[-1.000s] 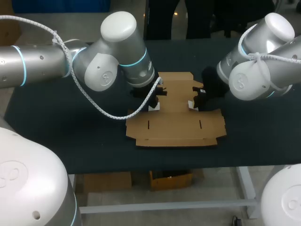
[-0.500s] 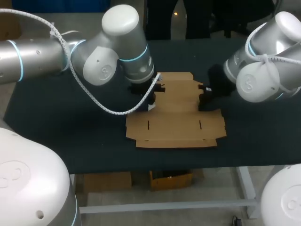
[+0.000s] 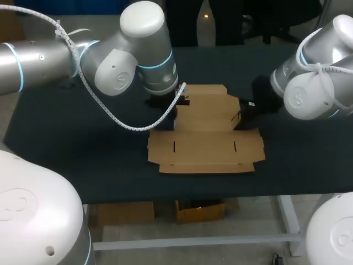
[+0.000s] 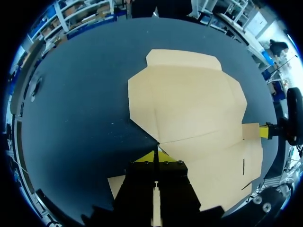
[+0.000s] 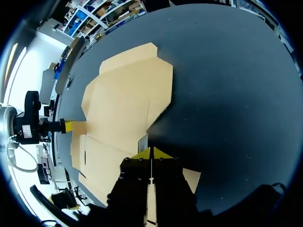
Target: Assemble the packaging by folding the flat box into shape, placing the metal phone stand inside, and closing the box properly
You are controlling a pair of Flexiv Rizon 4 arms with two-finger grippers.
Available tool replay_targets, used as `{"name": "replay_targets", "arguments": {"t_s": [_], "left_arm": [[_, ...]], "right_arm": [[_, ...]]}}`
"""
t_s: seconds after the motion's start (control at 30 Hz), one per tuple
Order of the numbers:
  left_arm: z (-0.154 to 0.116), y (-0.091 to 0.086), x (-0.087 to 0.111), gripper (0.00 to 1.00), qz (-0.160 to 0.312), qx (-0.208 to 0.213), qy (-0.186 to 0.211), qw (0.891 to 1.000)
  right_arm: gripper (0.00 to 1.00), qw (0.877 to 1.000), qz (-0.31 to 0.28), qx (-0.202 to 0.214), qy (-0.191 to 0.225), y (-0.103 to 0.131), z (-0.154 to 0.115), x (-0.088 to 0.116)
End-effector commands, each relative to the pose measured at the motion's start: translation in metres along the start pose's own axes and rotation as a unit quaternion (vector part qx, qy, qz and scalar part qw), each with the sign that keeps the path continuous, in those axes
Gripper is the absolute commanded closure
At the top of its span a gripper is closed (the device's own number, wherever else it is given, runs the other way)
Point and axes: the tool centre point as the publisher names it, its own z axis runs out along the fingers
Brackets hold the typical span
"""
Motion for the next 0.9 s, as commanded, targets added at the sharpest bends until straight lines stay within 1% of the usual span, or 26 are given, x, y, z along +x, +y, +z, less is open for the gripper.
{"name": "replay_targets", "arguments": {"t_s": [0.03, 0.4, 0.7, 0.9], "left_arm": [[-0.011, 0.005, -0.002, 1.0, -0.003, 0.005, -0.012, 1.0], [-0.025, 0.012, -0.016, 1.0, -0.021, 0.0, -0.022, 1.0], [-0.043, 0.024, -0.028, 1.0, -0.039, -0.001, -0.035, 0.999], [-0.055, 0.031, -0.035, 1.0, -0.05, -0.007, -0.036, 0.998]], "right_arm": [[1.0, 1.0, 0.0, -0.001, 0.004, -0.002, -0.009, -0.001], [1.0, 1.0, 0.011, 0.0, 0.002, -0.007, -0.024, -0.011], [1.0, 1.0, 0.017, -0.006, -0.005, -0.014, -0.044, -0.021], [1.0, 1.0, 0.023, -0.009, 0.001, -0.019, -0.055, -0.03]]}}
